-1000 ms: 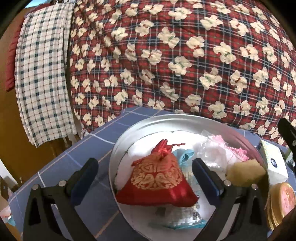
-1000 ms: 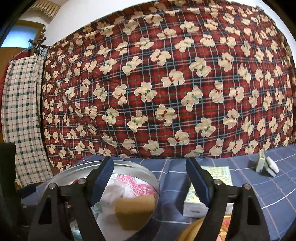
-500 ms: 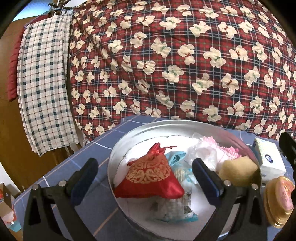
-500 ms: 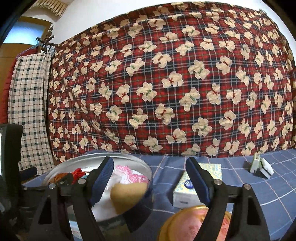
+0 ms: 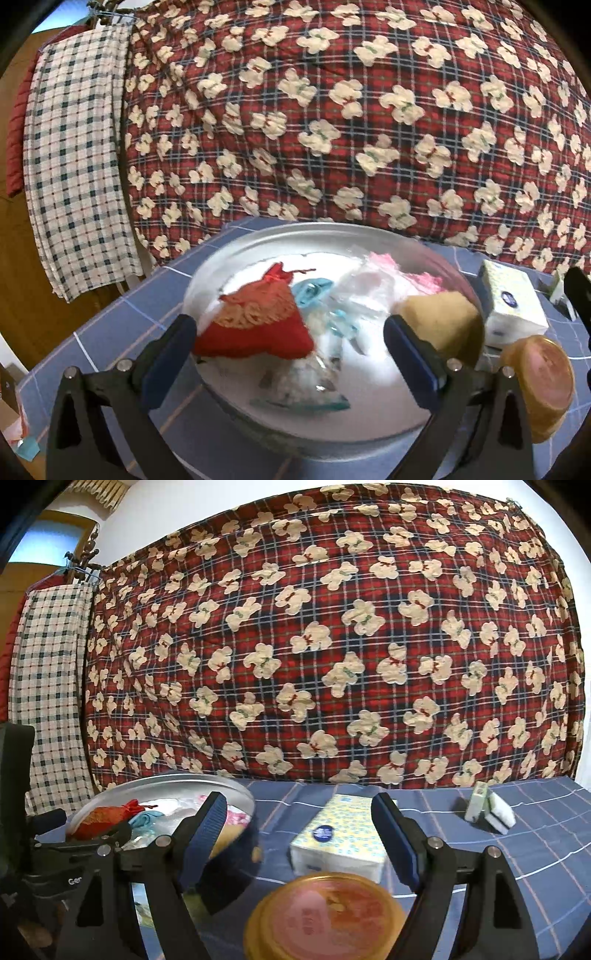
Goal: Organize soft objects
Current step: 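Withdraw both open tools from the tin toward the green pack and sponge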
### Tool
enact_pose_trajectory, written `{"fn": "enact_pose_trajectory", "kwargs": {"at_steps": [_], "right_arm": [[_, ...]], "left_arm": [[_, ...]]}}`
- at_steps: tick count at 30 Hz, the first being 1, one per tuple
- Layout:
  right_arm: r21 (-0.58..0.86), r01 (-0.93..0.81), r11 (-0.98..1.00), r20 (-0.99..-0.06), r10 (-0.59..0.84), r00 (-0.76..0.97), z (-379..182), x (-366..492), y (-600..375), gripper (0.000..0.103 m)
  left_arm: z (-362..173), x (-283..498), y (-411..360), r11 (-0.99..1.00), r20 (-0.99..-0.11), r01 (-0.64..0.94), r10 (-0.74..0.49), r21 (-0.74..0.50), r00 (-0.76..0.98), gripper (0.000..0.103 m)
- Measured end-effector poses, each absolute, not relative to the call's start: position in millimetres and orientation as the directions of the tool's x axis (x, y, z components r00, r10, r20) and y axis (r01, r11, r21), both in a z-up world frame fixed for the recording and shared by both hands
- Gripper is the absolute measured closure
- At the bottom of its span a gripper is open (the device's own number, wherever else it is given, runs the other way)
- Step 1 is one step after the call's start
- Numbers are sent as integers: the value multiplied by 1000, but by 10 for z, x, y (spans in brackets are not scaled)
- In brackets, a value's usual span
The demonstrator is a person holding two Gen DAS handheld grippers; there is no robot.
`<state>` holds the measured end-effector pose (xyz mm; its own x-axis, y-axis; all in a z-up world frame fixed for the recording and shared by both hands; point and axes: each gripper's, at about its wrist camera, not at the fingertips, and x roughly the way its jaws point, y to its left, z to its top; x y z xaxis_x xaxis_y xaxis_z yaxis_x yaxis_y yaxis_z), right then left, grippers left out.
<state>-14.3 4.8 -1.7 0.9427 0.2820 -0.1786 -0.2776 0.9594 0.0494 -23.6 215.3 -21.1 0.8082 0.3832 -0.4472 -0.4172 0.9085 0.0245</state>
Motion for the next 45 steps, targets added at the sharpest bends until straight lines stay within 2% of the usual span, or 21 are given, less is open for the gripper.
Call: {"fn": "enact_pose_trajectory", "kwargs": {"at_steps": [11,16,31,38,45], "right_arm": [[17,-214,977,-164,214,963,-10,-166,-388,21],[9,-186,983,-167,185,968,-14,-157,-592,21],[2,-54,999,-233,53,971,-74,64,-1439,21],[28,29,999,-286,-20,958,-124,218,-1956,21],[-4,73,997,-330,-70,941,-144,379,-2304,21]], "left_arm": [[-222,-255,1718,932,-449,-361,339,39,827,1],[-202,-331,1543,936,-421,-350,328,25,846,1],[-165,-393,771,982,-374,-183,186,44,909,0],[-179,-314,335,992,-384,-91,116,82,916,0],[-203,-232,-132,990,-399,9,47,138,916,0]]}}
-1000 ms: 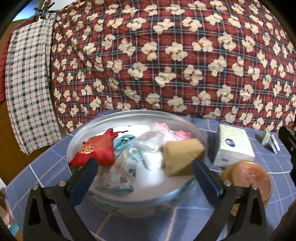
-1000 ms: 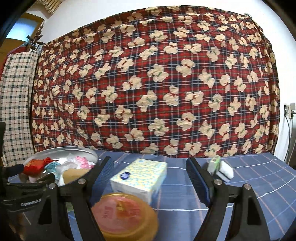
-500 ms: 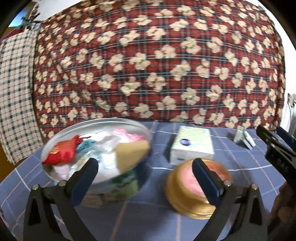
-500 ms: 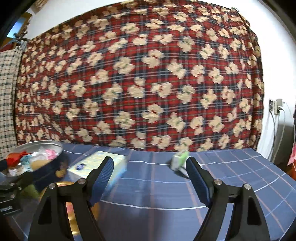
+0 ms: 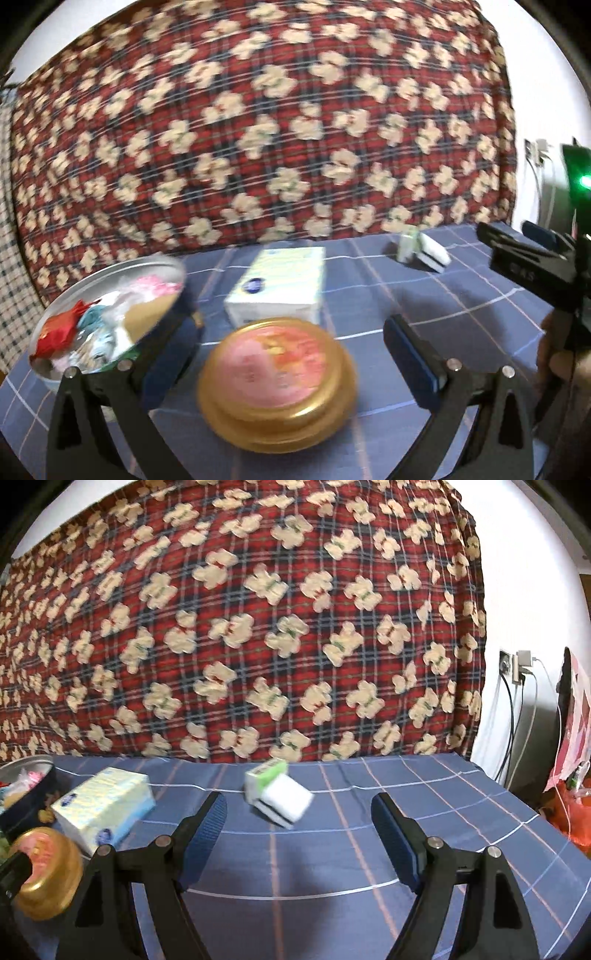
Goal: Organize soft objects
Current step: 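Grasp the white sponge block with the right tool while the left tool grasps the green pack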
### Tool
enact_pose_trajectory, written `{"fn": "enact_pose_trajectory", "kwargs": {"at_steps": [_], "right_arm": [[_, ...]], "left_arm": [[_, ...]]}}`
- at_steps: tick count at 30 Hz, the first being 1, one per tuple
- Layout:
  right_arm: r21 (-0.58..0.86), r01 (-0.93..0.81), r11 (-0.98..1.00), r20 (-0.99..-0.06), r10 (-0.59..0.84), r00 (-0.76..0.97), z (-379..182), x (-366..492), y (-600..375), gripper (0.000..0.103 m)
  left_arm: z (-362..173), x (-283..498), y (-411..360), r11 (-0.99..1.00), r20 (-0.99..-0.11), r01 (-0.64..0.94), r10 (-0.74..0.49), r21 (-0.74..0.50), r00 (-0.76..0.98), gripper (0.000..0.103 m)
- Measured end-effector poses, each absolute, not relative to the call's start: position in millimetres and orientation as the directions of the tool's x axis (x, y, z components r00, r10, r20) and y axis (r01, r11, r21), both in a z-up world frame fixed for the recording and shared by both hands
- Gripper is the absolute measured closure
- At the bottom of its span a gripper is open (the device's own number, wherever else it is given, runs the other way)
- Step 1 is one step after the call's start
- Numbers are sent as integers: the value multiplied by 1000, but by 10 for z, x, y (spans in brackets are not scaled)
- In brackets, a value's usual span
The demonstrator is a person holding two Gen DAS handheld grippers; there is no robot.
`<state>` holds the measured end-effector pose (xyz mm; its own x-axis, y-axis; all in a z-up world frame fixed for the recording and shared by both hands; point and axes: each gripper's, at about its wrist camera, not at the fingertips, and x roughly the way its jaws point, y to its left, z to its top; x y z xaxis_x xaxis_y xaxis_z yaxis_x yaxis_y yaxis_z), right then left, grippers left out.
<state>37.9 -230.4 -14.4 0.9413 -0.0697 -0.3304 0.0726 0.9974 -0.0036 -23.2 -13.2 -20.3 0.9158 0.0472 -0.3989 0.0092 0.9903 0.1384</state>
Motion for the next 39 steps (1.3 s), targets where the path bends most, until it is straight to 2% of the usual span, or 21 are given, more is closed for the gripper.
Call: {"fn": "enact_pose_trajectory", "kwargs": {"at_steps": [10,15,21,26,32,35,39], "right_arm": [[35,2,999,-490,15,872,-298,891,-2678,21],[111,-117,987,-585,160,795,-398,1345,-2701,21],[79,-189,979,-702,189,687,-644,1897,-2577,21],[35,-213,976,-719,173,674,-667,2126,-2529,21],[85,-253,964,-753,228,617,-748,2277,-2525,21],[76,-245,967,-736,220,640,-712,2225,-2539,34],[89,-229,969,-719,222,658,-674,2125,-2601,38]], "left_arm": [[-277,-15,-793,982,-471,146,-72,122,879,0],[-313,51,-988,975,-496,182,-96,129,863,0],[-322,49,-1027,974,-502,182,-90,138,860,0],[-352,113,-1042,973,-539,185,-84,136,838,0],[-388,184,-1068,972,-571,199,-92,128,816,0],[-388,190,-1073,971,-574,200,-90,130,814,0],[-397,205,-1069,972,-579,196,-86,130,811,0]]}}
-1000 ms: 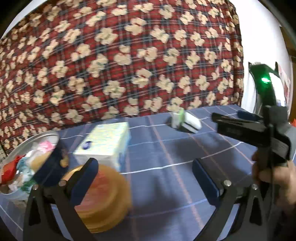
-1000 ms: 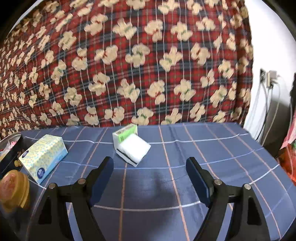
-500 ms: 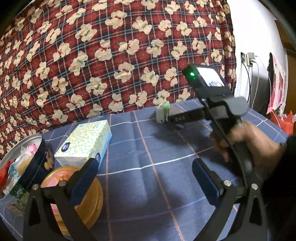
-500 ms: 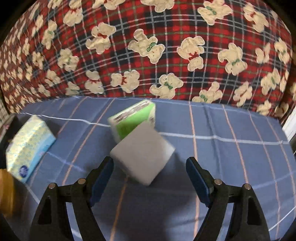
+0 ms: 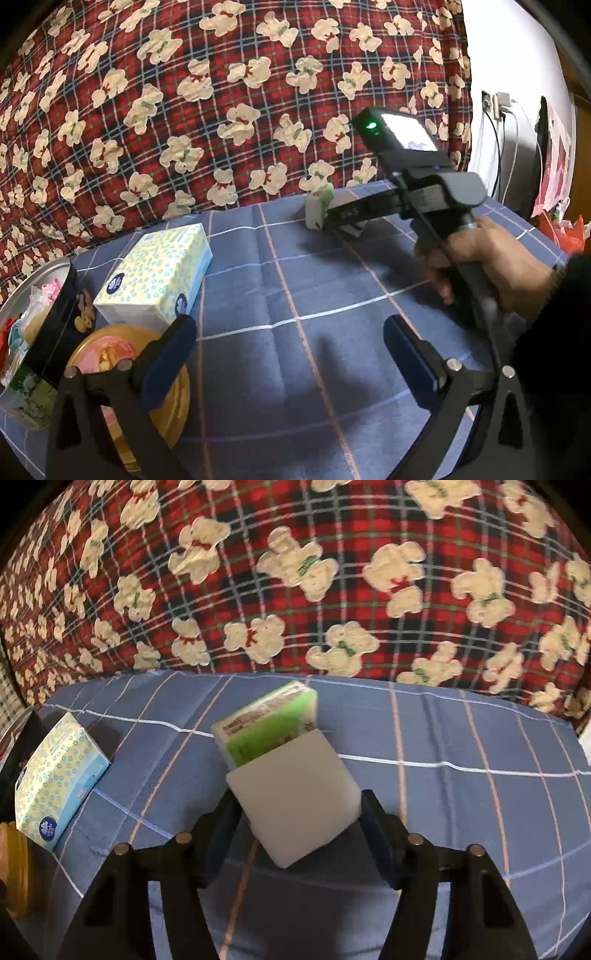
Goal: Organize soft objects
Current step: 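Grasp the white sponge block with the right tool while the left tool grasps the green pack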
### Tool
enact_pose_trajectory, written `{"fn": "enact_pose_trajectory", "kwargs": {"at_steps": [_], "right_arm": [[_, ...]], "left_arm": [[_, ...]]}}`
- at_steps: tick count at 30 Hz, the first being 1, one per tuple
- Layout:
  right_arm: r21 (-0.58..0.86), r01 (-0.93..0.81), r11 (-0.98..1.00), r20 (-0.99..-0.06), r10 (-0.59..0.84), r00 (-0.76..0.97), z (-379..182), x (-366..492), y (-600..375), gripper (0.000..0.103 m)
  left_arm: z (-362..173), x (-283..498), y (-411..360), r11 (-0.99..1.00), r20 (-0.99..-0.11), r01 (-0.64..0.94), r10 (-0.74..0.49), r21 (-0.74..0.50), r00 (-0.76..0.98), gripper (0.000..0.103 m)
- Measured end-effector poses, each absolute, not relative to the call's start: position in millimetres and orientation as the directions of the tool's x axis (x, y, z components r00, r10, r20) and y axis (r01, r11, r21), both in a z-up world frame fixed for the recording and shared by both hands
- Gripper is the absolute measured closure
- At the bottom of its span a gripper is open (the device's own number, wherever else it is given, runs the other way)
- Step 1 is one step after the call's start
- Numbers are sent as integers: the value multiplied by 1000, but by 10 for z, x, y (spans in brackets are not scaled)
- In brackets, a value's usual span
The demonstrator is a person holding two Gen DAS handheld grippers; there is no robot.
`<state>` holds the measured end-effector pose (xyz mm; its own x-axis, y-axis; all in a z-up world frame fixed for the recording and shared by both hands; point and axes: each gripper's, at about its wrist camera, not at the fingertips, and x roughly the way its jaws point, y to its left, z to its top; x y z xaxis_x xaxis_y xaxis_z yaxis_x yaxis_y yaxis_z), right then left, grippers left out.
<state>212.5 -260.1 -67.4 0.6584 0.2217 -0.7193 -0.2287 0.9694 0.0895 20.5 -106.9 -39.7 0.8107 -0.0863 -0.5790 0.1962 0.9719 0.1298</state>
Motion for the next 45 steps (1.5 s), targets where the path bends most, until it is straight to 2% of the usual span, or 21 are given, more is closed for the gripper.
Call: {"fn": "enact_pose_trajectory", "kwargs": {"at_steps": [5,12,16,19,27,32,35,37,39,45], "right_arm": [[162,-149,975,-657,219,721,-566,1919,-2873,39],[125,24,992,-540,47,841,-267,1590,-3226,38],[87,67,994,-493,-16,870,-187,1450,-3304,38],[132,72,989,-476,-1,880,-158,1434,-3369,38],[184,90,979,-484,10,875,-174,1469,-3483,38],[227,113,967,-505,18,863,-226,1508,-3593,38],[240,121,963,-517,21,856,-256,1530,-3621,38],[248,124,961,-518,24,855,-268,1536,-3629,38],[246,128,961,-515,18,857,-270,1533,-3630,38],[251,131,959,-494,10,869,-247,1503,-3637,38]], "left_arm": [[-401,263,-1062,976,-586,194,-99,101,804,1],[-207,613,-1331,974,-537,174,-69,146,840,0],[-195,1113,-1477,980,-594,181,-96,85,799,2],[-251,1460,-1602,980,-630,187,-108,61,769,13],[-385,2131,-1971,975,-682,201,-85,93,727,22],[-522,2459,-2089,974,-716,192,-49,121,697,35],[-634,2593,-2103,975,-740,189,-40,119,672,51],[-724,2632,-2085,975,-751,191,-42,113,658,77],[-779,2674,-2062,976,-781,209,-84,61,619,79],[-610,2370,-1965,975,-726,220,-171,-28,666,79]]}}
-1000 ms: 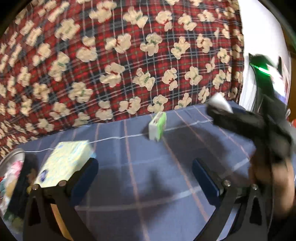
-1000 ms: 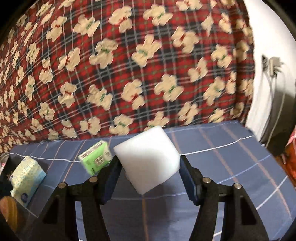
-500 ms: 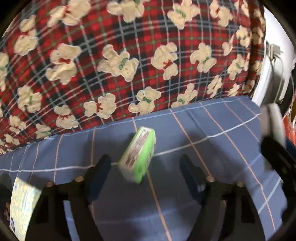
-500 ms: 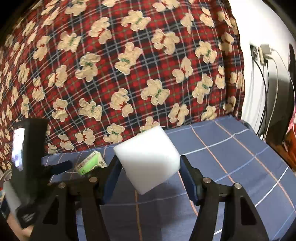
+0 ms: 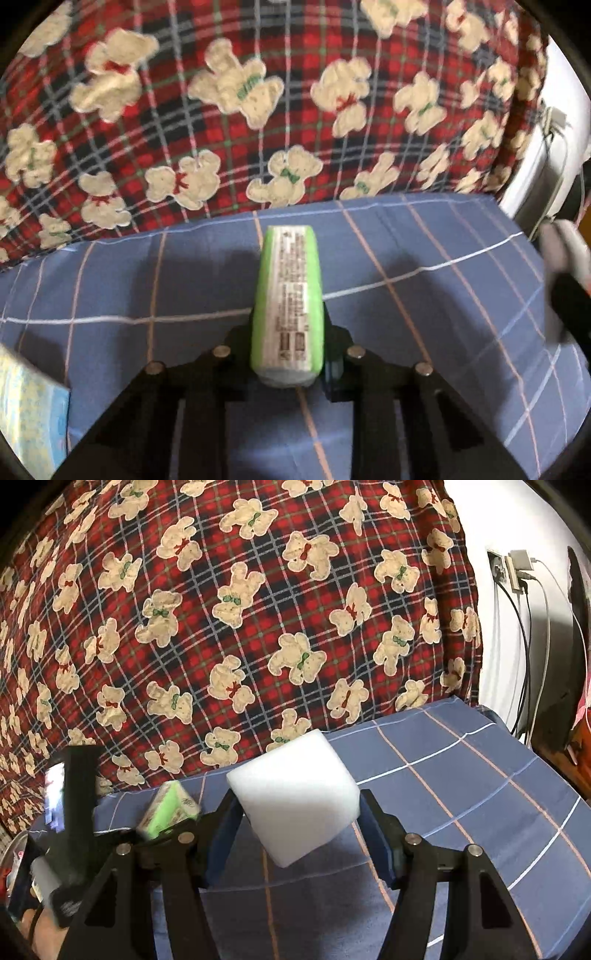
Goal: Organize soft objects
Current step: 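Grasp the white sponge block with the right tool while the left tool grasps the green pack, then carry the green pack with the left tool while the right tool carries the sponge to the tin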
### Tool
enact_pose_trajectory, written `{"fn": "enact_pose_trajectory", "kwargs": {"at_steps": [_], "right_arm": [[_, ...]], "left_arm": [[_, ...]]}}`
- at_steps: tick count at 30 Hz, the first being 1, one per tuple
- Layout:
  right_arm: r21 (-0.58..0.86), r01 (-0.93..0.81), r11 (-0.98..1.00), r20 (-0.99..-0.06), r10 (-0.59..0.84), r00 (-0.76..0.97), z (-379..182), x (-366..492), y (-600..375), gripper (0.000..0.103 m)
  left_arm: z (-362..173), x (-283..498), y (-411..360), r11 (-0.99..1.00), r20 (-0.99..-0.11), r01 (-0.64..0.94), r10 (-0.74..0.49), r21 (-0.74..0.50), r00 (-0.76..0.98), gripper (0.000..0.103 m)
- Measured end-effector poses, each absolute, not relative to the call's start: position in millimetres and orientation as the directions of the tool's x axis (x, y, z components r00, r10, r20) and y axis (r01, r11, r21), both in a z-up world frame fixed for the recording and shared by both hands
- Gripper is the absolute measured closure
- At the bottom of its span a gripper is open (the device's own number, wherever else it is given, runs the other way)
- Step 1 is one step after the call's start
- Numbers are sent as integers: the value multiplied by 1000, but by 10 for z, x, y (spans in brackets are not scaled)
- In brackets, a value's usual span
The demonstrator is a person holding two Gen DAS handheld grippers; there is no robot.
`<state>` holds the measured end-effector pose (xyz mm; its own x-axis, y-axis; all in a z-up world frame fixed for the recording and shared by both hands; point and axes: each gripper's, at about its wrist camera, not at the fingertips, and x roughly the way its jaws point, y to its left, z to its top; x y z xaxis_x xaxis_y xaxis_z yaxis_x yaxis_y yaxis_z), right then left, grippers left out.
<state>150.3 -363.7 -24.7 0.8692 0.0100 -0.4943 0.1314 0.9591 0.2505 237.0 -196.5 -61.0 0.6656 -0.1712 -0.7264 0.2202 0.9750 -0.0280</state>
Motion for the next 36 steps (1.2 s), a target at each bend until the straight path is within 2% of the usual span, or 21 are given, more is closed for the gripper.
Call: {"fn": "enact_pose_trajectory", "kwargs": {"at_steps": [5,14,25,29,36], "right_arm": [[259,128,958,-463,7,886,-233,1457,-3637,38],[166,100,981,-381,-30,924,-187,1224,-3326,38],[91,158,983,-381,-112,918,-240,779,-3131,38],[78,176,981,-360,-137,923,-224,642,-3091,38],[31,191,981,-340,-169,925,-202,420,-2923,38]], "left_arm": [[-409,1849,-1740,958,-674,255,-273,-129,686,79],[-289,1128,-1421,971,-611,237,-204,-26,765,79],[-316,746,-1273,972,-533,228,-162,60,831,79],[-323,633,-1197,970,-519,240,-187,35,834,79],[-285,457,-1136,968,-477,245,-188,59,858,79]]}}
